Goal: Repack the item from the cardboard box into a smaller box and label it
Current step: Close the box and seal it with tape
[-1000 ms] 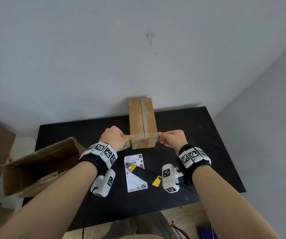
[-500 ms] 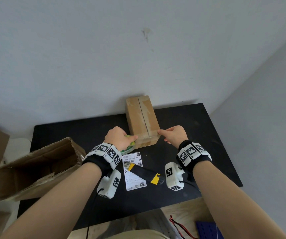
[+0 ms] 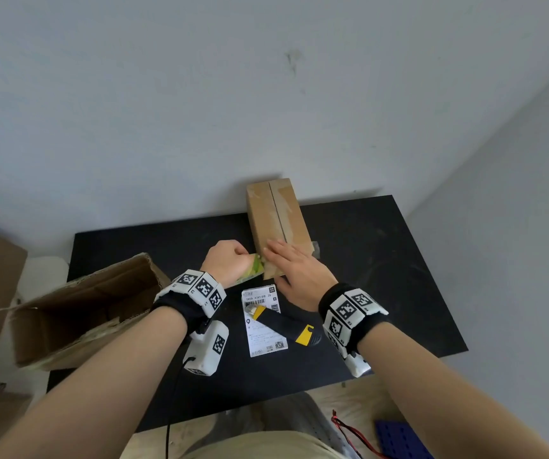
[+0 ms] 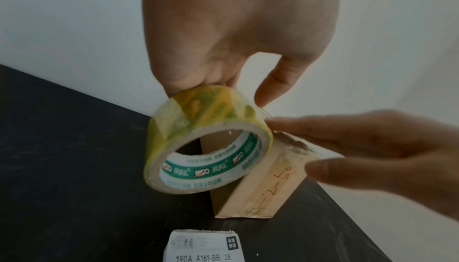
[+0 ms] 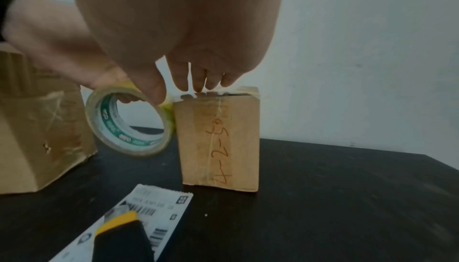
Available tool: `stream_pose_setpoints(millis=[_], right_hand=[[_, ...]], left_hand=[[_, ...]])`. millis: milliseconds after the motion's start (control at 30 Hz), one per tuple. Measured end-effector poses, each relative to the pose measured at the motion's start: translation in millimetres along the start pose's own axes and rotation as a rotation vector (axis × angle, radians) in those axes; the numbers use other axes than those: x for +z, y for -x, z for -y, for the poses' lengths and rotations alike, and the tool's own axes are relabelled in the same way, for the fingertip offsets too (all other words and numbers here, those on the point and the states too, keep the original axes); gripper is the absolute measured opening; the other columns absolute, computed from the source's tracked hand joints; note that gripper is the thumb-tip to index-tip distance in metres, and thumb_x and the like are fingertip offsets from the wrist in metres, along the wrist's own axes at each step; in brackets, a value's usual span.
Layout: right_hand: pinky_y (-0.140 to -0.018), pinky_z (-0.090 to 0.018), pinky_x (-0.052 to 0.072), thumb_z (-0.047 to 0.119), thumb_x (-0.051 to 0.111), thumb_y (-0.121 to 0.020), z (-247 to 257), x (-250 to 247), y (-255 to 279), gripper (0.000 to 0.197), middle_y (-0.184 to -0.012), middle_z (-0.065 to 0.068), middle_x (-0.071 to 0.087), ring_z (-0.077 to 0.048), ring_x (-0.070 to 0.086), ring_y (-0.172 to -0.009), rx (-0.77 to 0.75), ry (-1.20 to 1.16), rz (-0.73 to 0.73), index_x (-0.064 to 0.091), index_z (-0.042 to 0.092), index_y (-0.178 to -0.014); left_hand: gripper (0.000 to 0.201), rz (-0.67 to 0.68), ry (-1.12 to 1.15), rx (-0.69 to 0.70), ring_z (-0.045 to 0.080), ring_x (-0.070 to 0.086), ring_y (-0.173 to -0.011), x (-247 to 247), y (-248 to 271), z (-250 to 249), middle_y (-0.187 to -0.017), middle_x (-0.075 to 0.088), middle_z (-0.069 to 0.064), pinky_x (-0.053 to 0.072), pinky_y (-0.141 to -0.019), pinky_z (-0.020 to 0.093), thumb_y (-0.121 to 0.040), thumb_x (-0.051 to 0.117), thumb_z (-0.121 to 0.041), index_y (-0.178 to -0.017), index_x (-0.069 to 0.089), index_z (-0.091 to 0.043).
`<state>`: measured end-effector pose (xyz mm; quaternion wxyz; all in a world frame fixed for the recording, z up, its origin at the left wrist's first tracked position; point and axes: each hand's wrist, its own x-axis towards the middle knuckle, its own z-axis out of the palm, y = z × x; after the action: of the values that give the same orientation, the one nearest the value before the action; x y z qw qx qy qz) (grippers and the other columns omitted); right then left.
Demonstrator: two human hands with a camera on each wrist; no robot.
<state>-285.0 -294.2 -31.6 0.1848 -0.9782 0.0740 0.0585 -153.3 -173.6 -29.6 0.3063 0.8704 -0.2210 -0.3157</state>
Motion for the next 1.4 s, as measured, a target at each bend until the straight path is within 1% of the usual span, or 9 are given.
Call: stream_pose_setpoints(millis=[167,300,433,633,800,967,1067,1267,1400], right_hand=[[-0.116,-0.027,0.002,0.015,0.045,-0.094,-2.7,11.1,1.6,0.063,-0.159,-0.005,0.010,-0.019,0.009,-0.146,-0.027,0.106,0.032,0.016,0.016,-0.150],[-0.114,-0.024,0.000,0.007,0.044,-0.092,-5.3,12.8,2.4,0.066,-0.159,-0.004,0.008,-0.018,0.009,-0.146,-0.034,0.118,0.027,0.015,0.016,-0.150],[-0.116,-0.024,0.004,0.004,0.043,-0.091,-8.2,11.4,3.6,0.067,-0.159,0.000,0.006,-0.015,0.007,-0.146,-0.009,0.086,0.055,0.014,0.019,-0.150],[-0.115,-0.024,0.009,0.002,0.045,-0.091,-11.0,8.6,3.3,0.068,-0.159,0.002,0.010,-0.015,0.011,-0.146,0.000,0.054,0.042,0.018,0.021,-0.150],[-0.114,-0.027,0.021,0.005,0.045,-0.092,-8.6,-0.2,1.2,0.061,-0.158,0.003,0.014,-0.017,0.019,-0.144,0.044,-0.041,0.062,0.025,0.021,-0.148],[-0.082,-0.036,0.053,0.010,0.051,-0.090,5.7,-6.8,6.2,0.040,-0.137,-0.005,0.048,-0.026,0.058,-0.109,0.016,-0.012,-0.131,0.052,0.012,-0.130],[-0.060,-0.031,0.047,0.014,0.055,-0.088,17.1,4.7,16.3,0.019,-0.103,-0.007,0.061,-0.028,0.062,-0.080,-0.021,0.042,-0.212,0.062,0.008,-0.104],[-0.097,-0.037,0.040,0.032,0.056,-0.090,26.1,52.9,34.1,0.045,-0.128,-0.007,0.046,-0.025,0.047,-0.117,0.297,0.114,0.217,0.045,0.011,-0.128],[-0.097,-0.037,0.041,0.019,0.055,-0.091,28.1,81.0,40.8,0.040,-0.128,-0.008,0.047,-0.024,0.048,-0.118,0.398,0.178,0.261,0.043,0.009,-0.128]], left_hand=[[0.018,0.083,0.036,0.032,0.016,0.060,-0.095,-11.0,1.5,7.3,-0.096,0.065,0.001,0.046,-0.082,0.027,-0.084,0.059,-0.014,-0.099,0.069,-0.015],[0.008,0.135,-0.016,0.061,0.020,0.064,-0.089,-16.2,1.6,7.6,-0.086,0.065,0.001,0.051,-0.083,0.033,-0.088,0.060,-0.017,-0.096,0.060,-0.017],[0.011,0.114,-0.173,0.074,0.020,0.063,-0.089,-18.9,-1.0,9.8,-0.093,0.068,0.005,0.045,-0.076,0.026,-0.086,0.063,-0.023,-0.094,0.064,-0.016],[0.019,0.125,-0.295,0.028,0.020,0.062,-0.097,-20.2,-9.2,16.7,-0.103,0.068,0.003,0.050,-0.087,0.035,-0.086,0.064,-0.031,-0.101,0.070,-0.020],[0.018,0.124,-0.261,0.091,0.022,0.060,-0.093,-21.6,-5.9,13.7,-0.096,0.062,0.006,0.046,-0.081,0.035,-0.088,0.062,-0.026,-0.106,0.060,-0.022],[0.013,0.118,-0.257,0.107,0.023,0.058,-0.100,-23.8,-1.4,15.9,-0.102,0.062,0.007,0.045,-0.083,0.034,-0.088,0.062,-0.025,-0.100,0.062,-0.020],[0.015,0.125,-0.257,0.123,0.024,0.059,-0.097,-24.6,0.4,16.2,-0.101,0.064,0.008,0.046,-0.080,0.034,-0.088,0.061,-0.025,-0.102,0.062,-0.019],[0.013,0.129,-0.224,0.137,0.023,0.062,-0.091,-24.8,2.8,20.1,-0.094,0.066,0.008,0.047,-0.077,0.032,-0.089,0.059,-0.026,-0.100,0.061,-0.019],[0.014,0.123,-0.205,0.140,0.021,0.061,-0.089,-22.8,4.2,24.5,-0.094,0.065,0.005,0.049,-0.080,0.035,-0.090,0.058,-0.027,-0.102,0.060,-0.020]])
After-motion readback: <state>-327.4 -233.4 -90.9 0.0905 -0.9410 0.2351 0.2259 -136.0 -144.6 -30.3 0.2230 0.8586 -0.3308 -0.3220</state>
